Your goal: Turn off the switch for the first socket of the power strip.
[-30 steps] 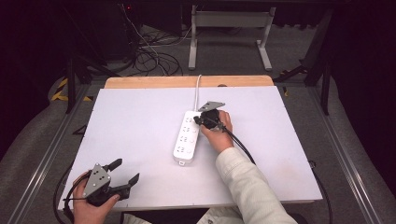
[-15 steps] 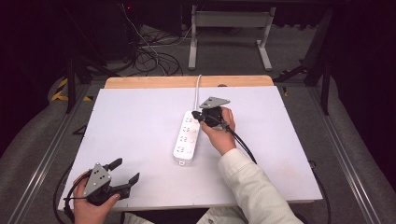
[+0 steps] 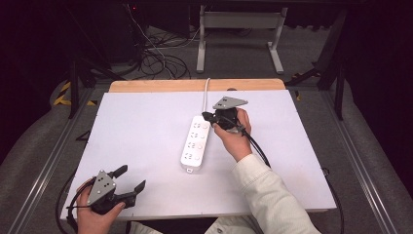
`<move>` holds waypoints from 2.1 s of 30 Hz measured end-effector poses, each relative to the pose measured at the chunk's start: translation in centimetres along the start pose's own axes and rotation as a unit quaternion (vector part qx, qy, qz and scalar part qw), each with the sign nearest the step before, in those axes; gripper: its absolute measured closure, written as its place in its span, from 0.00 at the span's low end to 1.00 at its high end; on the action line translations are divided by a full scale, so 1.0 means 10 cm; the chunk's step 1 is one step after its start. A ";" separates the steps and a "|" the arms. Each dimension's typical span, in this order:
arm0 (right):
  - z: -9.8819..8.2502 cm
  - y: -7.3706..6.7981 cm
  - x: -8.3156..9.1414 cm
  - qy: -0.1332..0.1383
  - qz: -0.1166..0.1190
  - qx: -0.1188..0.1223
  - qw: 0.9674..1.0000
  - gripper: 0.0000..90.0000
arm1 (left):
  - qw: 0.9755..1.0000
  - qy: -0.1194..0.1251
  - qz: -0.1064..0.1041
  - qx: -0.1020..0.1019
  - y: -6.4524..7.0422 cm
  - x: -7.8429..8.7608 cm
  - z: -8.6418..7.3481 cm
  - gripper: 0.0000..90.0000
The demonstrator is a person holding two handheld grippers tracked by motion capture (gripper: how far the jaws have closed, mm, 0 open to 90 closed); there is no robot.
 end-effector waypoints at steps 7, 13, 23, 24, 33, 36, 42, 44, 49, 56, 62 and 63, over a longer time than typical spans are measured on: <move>0.02 -0.04 0.07 0.004 0.010 0.001 1.000 1.00 | 1.000 -0.001 -0.001 0.001 0.00 0.00 0.00 0.24; 0.06 -0.09 0.21 0.018 0.022 -0.003 1.000 0.78 | 1.000 -0.002 0.002 -0.004 -0.01 0.01 0.00 0.24; -0.03 -0.11 0.61 0.035 0.031 -0.008 0.999 0.49 | 1.000 -0.001 -0.002 -0.005 0.01 -0.01 0.02 0.24; -0.05 -0.10 0.65 0.035 0.032 -0.010 0.999 0.47 | 1.000 0.000 -0.003 -0.002 0.01 -0.02 0.02 0.24; -0.21 -0.07 1.02 0.050 0.028 -0.022 0.998 0.32 | 1.000 0.000 -0.012 0.000 0.03 -0.04 0.05 0.24; -0.31 -0.07 1.12 0.046 0.033 -0.021 0.998 0.28 | 1.000 0.001 -0.013 -0.003 0.02 -0.05 0.06 0.24; -0.52 -0.09 1.25 0.042 0.035 -0.023 0.998 0.23 | 1.000 0.002 -0.022 -0.004 0.05 -0.08 0.09 0.24; -0.59 -0.10 1.28 0.037 0.036 -0.024 0.998 0.22 | 1.000 0.003 -0.025 -0.005 0.05 -0.09 0.10 0.24; -0.77 -0.14 1.37 0.035 0.043 -0.023 0.998 0.20 | 0.999 0.004 -0.031 -0.006 0.05 -0.09 0.11 0.24; -1.00 -0.16 1.45 0.041 0.047 -0.020 0.998 0.20 | 0.999 0.010 -0.042 -0.003 0.06 -0.08 0.13 0.24; -1.23 -0.13 1.48 0.019 0.054 -0.026 0.998 0.15 | 0.999 0.015 -0.046 -0.003 0.07 -0.07 0.14 0.23; -1.26 -0.13 1.48 0.015 0.053 -0.027 0.998 0.14 | 0.999 0.014 -0.045 -0.006 0.07 -0.07 0.14 0.23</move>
Point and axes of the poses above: each handheld gripper's, and its own axes: x roughly backward along the jaws, z roughly out of its top, y roughly to its right, the point moved 9 cm from there along -x, roughly forward along the jaws, and after that the axes turned 1 degree about z, right-handed, at the moved point
